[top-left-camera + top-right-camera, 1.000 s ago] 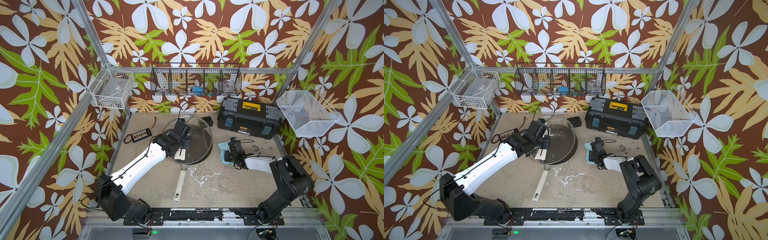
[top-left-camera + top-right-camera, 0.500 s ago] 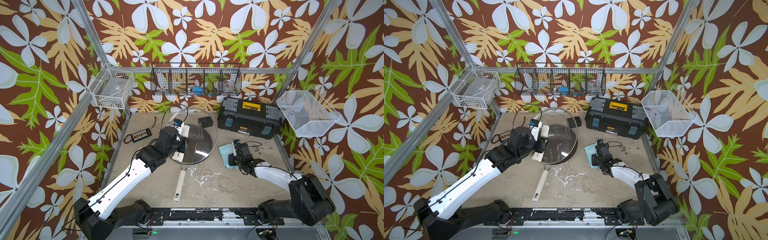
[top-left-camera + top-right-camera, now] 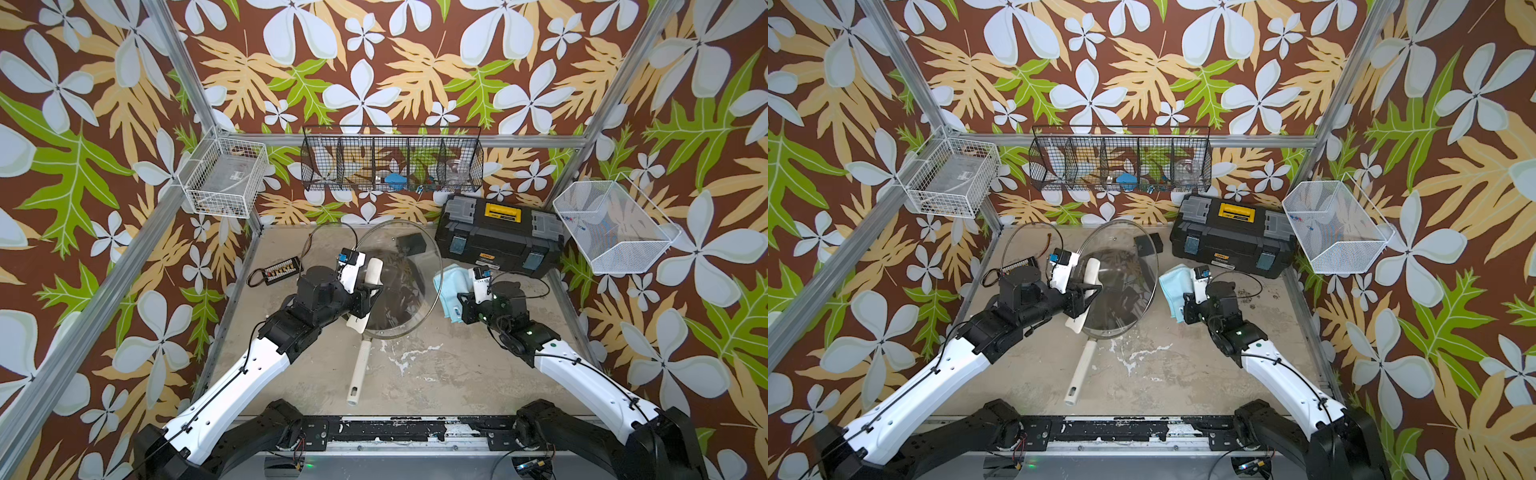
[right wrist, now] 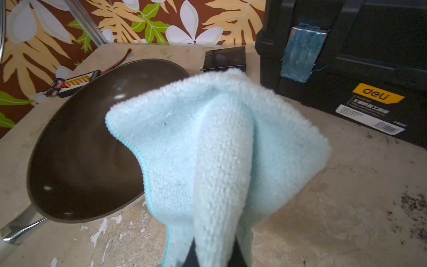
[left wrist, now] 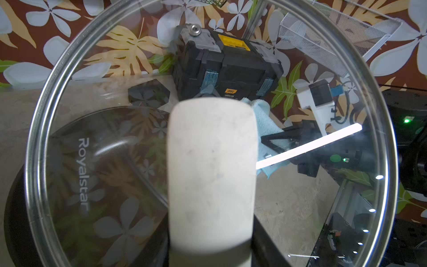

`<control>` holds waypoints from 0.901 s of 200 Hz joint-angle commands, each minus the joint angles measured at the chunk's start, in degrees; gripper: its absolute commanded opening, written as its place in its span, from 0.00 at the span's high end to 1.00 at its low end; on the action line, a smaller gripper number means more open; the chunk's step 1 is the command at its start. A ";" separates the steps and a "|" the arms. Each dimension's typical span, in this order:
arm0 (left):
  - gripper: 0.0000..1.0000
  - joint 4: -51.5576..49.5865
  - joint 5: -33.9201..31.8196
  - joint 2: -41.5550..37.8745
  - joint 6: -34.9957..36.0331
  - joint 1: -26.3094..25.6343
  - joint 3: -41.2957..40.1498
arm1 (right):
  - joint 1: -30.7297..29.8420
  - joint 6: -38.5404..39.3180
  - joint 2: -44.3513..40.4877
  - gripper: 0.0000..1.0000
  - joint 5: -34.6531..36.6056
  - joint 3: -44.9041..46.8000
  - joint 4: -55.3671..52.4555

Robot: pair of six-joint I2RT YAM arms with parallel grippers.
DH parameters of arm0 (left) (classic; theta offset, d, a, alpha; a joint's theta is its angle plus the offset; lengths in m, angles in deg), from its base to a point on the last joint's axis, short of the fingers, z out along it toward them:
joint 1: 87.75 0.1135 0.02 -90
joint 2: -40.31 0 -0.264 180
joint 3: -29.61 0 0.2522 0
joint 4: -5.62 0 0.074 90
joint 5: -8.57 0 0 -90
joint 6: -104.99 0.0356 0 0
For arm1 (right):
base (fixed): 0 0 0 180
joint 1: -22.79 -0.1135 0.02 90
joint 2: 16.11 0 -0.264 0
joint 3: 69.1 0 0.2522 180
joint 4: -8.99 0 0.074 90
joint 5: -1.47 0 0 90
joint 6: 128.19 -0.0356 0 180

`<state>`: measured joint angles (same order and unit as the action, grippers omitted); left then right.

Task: Wipe the pot lid with a cloth
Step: Pick up the pot lid from the cooking pot, then wipe the pot lid.

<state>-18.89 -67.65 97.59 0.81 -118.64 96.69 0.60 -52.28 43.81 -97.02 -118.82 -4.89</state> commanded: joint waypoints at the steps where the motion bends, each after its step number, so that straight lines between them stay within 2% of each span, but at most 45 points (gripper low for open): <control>1: 1.00 17.13 8.25 -0.59 -0.34 1.14 -0.42 | -0.05 0.19 -1.48 1.00 -6.01 0.23 1.56; 29: 1.00 22.18 12.26 -1.33 -1.68 1.81 -2.68 | -0.04 -0.65 -3.89 1.00 -10.13 0.58 2.18; 63: 1.00 27.97 15.12 -4.10 -3.41 3.07 -7.88 | -0.08 -0.25 -9.16 1.00 -12.05 2.28 4.15; 103: 1.00 35.00 19.52 -4.85 -6.68 5.49 -11.49 | -0.04 1.82 -11.28 1.00 -14.15 0.53 1.68; 180: 1.00 37.55 24.60 -5.42 -5.78 6.02 -12.40 | -0.04 -4.74 -8.29 1.00 -31.69 2.83 15.67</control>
<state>5.81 -45.99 92.89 -5.96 -113.07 84.12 0.60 -54.29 34.50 -120.84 -115.83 3.20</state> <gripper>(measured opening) 0.441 0.085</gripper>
